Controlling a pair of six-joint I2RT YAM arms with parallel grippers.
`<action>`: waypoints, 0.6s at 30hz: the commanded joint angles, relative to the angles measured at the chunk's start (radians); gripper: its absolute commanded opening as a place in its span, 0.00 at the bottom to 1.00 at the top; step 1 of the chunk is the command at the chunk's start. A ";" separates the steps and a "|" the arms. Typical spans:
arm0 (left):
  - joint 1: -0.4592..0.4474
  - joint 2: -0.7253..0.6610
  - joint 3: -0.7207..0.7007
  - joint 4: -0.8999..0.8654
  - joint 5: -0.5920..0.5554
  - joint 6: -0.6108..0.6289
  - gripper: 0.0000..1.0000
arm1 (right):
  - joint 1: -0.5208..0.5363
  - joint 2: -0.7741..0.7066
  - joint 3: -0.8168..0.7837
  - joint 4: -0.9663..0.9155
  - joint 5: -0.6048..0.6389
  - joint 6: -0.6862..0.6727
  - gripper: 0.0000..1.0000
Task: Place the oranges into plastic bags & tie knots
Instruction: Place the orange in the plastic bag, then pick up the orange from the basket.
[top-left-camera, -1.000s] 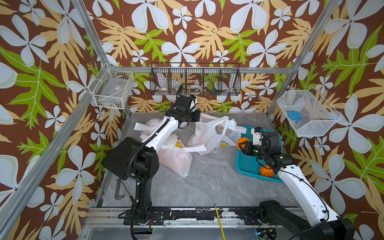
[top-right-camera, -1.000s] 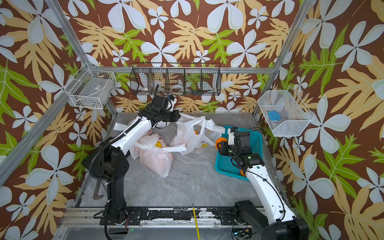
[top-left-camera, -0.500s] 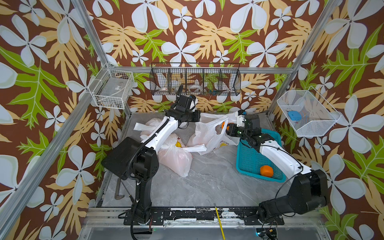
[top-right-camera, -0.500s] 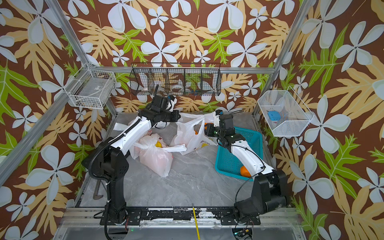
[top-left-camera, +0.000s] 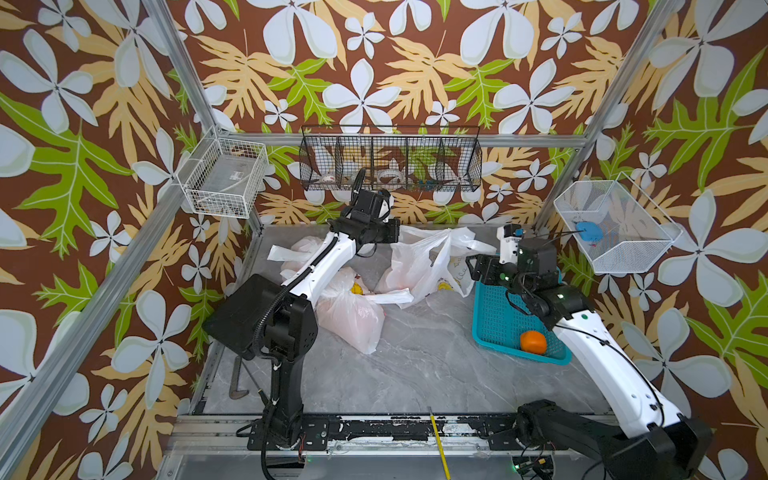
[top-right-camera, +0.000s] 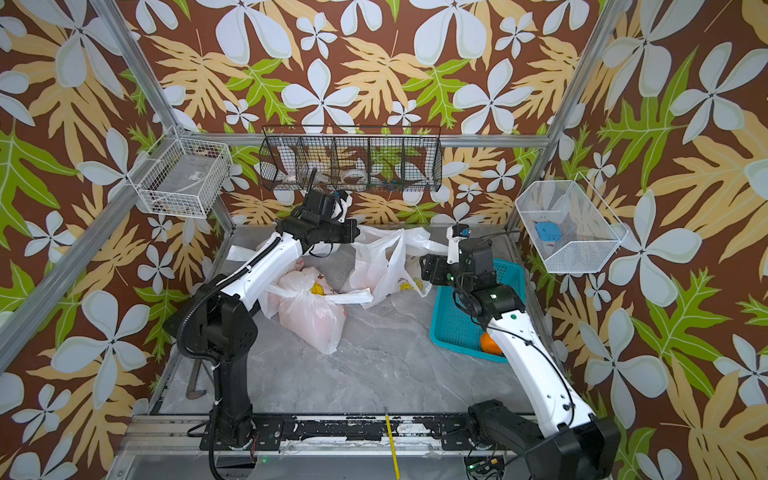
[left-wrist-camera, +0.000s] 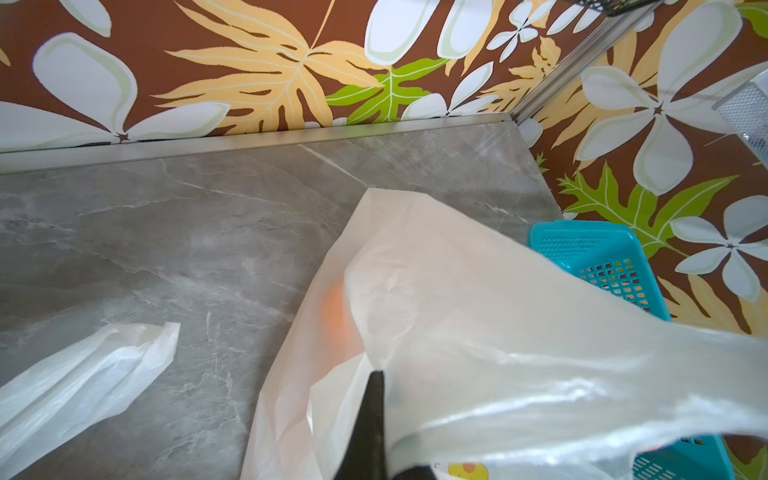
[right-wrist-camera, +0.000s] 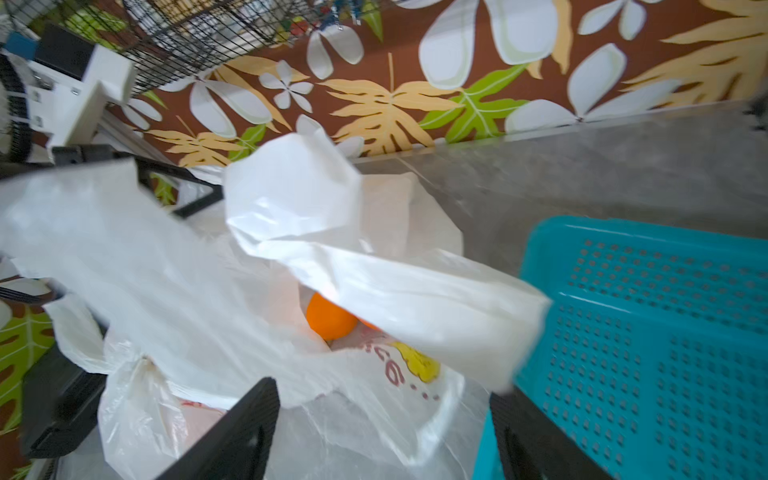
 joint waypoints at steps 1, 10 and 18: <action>0.000 0.007 0.008 0.004 -0.019 0.006 0.00 | -0.026 -0.076 -0.026 -0.229 0.168 -0.002 0.82; 0.000 0.008 0.001 0.029 -0.001 -0.001 0.00 | -0.253 -0.089 -0.221 -0.306 0.215 -0.051 0.83; 0.001 0.013 0.004 0.038 0.019 0.004 0.00 | -0.428 0.013 -0.324 -0.224 0.282 -0.027 0.92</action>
